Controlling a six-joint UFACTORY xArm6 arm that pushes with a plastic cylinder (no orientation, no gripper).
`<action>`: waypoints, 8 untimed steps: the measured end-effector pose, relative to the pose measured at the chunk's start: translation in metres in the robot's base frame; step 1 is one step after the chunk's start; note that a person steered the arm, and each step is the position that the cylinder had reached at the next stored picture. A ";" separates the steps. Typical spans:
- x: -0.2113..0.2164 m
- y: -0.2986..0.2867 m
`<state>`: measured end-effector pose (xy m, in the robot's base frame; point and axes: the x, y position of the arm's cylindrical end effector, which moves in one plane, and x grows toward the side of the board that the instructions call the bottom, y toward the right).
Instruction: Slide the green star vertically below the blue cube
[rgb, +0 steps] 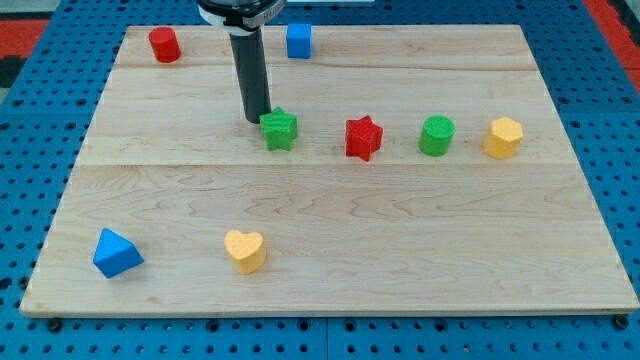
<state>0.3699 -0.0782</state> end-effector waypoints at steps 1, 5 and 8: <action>-0.004 0.015; 0.012 0.024; 0.057 -0.050</action>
<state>0.4265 -0.1287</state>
